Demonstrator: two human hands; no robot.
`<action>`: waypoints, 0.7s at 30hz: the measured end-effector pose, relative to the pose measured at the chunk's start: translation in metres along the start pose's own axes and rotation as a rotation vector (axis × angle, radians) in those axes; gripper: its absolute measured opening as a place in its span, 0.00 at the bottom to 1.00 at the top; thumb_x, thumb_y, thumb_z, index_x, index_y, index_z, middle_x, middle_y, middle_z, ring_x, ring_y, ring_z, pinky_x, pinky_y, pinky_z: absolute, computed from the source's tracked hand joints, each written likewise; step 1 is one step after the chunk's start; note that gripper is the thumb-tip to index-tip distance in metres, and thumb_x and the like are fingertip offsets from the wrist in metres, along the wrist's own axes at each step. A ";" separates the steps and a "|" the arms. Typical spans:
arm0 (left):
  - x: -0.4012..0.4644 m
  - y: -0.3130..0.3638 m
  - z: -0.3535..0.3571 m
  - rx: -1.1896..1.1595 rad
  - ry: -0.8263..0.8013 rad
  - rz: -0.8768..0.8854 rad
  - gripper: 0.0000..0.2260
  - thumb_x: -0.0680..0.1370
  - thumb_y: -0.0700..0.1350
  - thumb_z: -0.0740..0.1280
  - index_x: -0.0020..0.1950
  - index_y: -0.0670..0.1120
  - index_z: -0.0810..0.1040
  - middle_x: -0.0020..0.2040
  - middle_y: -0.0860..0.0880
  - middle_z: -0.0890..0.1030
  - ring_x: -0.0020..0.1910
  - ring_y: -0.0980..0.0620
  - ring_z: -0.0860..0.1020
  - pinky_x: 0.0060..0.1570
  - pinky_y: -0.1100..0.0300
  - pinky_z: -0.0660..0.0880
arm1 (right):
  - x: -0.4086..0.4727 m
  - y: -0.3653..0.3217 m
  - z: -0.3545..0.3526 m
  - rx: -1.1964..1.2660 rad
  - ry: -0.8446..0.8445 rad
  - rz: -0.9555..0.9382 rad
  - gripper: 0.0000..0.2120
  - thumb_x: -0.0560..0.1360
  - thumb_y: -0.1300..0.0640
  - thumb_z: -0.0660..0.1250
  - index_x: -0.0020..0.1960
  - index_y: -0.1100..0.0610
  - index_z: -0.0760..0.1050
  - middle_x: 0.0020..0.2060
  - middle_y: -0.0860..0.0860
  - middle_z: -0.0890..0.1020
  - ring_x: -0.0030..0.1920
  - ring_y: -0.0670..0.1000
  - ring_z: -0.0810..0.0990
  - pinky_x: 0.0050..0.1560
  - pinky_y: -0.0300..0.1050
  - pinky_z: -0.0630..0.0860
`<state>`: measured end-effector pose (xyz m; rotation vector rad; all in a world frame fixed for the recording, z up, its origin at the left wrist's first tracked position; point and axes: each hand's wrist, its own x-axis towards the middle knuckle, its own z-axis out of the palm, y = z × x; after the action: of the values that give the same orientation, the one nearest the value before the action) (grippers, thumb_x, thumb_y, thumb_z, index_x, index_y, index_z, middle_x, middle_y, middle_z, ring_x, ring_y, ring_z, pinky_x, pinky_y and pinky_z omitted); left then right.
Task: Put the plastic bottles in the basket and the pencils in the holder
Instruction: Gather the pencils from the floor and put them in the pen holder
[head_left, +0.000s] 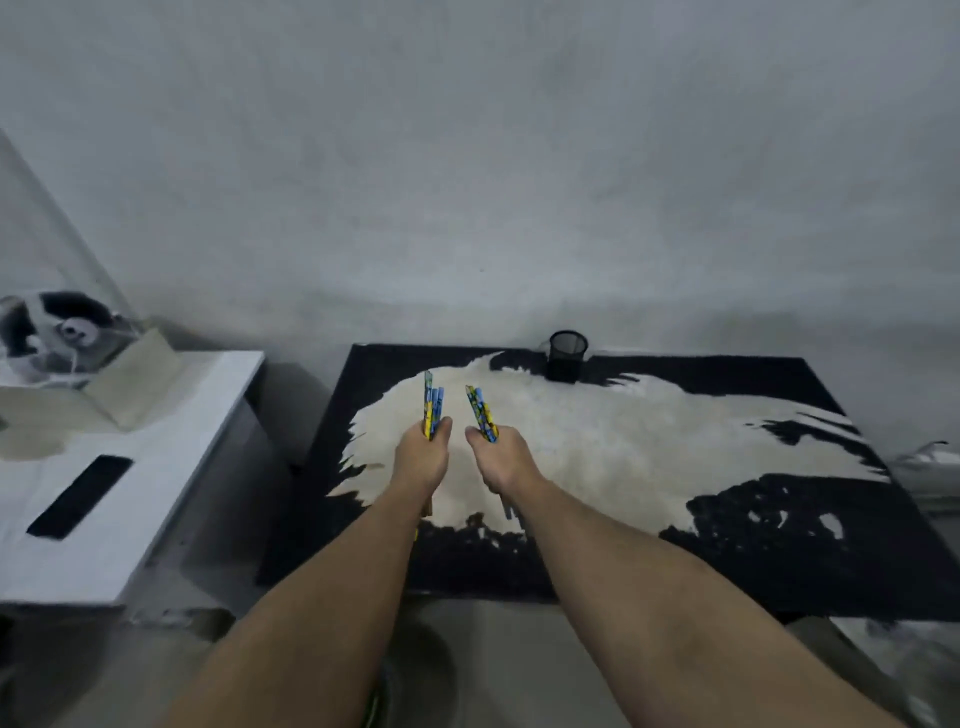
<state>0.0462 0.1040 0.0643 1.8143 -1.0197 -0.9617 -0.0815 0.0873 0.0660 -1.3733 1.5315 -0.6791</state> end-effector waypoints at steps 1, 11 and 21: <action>0.009 0.011 0.016 0.007 -0.003 0.008 0.15 0.79 0.56 0.61 0.36 0.49 0.71 0.31 0.47 0.74 0.33 0.44 0.73 0.38 0.51 0.70 | 0.014 0.001 -0.015 0.003 0.006 0.005 0.20 0.77 0.44 0.63 0.31 0.53 0.68 0.23 0.48 0.72 0.25 0.52 0.70 0.30 0.43 0.68; 0.108 0.075 0.111 -0.070 -0.021 0.003 0.13 0.80 0.53 0.60 0.39 0.48 0.70 0.31 0.49 0.72 0.29 0.46 0.70 0.36 0.51 0.69 | 0.150 0.002 -0.087 0.078 0.067 0.011 0.20 0.78 0.46 0.63 0.30 0.52 0.66 0.23 0.49 0.70 0.27 0.53 0.70 0.33 0.45 0.68; 0.228 0.098 0.194 0.057 -0.115 0.046 0.17 0.80 0.54 0.63 0.32 0.49 0.72 0.29 0.50 0.73 0.30 0.49 0.72 0.28 0.58 0.65 | 0.278 0.007 -0.135 0.118 0.243 0.050 0.18 0.79 0.47 0.63 0.32 0.53 0.71 0.28 0.51 0.75 0.33 0.56 0.74 0.38 0.45 0.70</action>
<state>-0.0658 -0.1890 0.0316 1.7903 -1.1655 -1.0279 -0.1873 -0.2016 0.0383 -1.1934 1.6810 -0.9168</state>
